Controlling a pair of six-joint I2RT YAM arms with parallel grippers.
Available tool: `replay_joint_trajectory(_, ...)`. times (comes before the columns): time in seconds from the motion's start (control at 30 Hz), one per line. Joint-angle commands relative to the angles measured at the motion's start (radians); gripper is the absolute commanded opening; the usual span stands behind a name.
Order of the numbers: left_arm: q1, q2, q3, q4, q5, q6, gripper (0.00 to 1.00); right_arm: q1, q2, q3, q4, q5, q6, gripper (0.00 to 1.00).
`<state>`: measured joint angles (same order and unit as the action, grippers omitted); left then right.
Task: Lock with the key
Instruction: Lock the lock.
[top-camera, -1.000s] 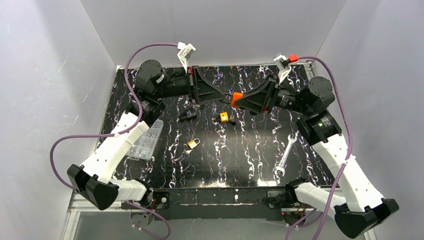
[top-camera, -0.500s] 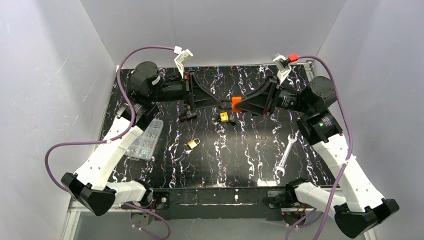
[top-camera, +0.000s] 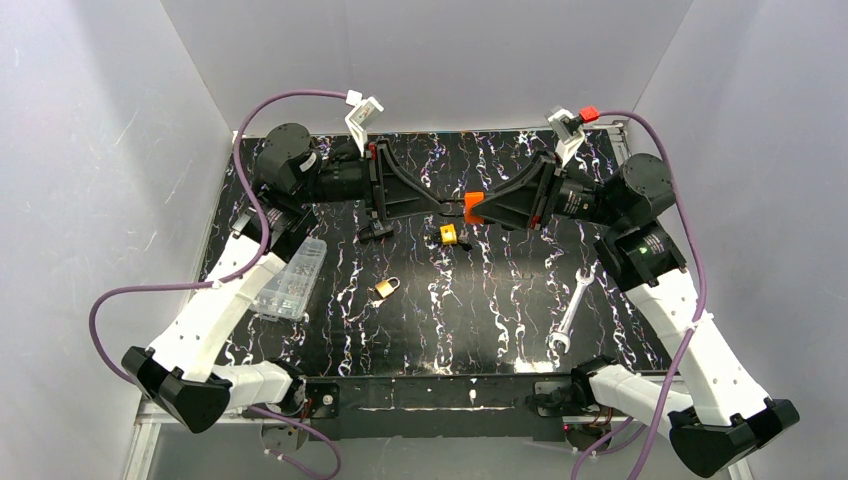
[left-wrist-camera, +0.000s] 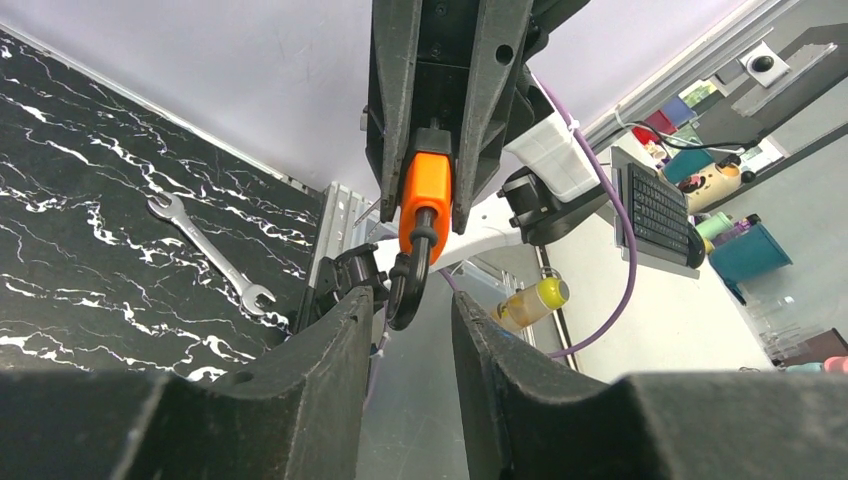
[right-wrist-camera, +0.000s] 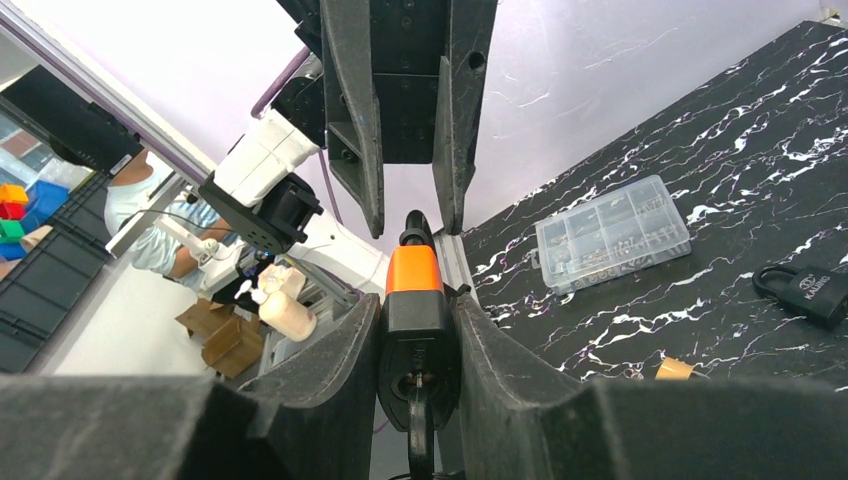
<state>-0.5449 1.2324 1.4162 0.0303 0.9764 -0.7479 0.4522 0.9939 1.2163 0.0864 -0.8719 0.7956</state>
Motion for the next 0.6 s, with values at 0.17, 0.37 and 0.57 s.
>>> replay_joint_trajectory(0.17,0.005,-0.034,-0.007,0.016,0.025,0.015,0.33,0.003,-0.015,0.049,0.093,0.027,0.035,0.01)
replay_joint_trajectory(0.37,0.004,-0.025,-0.008,0.014,0.022,0.019,0.31,0.003,-0.009,0.051,0.097,0.026,0.040,0.01)
replay_joint_trajectory(0.57,0.002,-0.019,-0.013,0.019,0.029,0.018,0.27,0.003,-0.005,0.049,0.095,0.035,0.042,0.01)
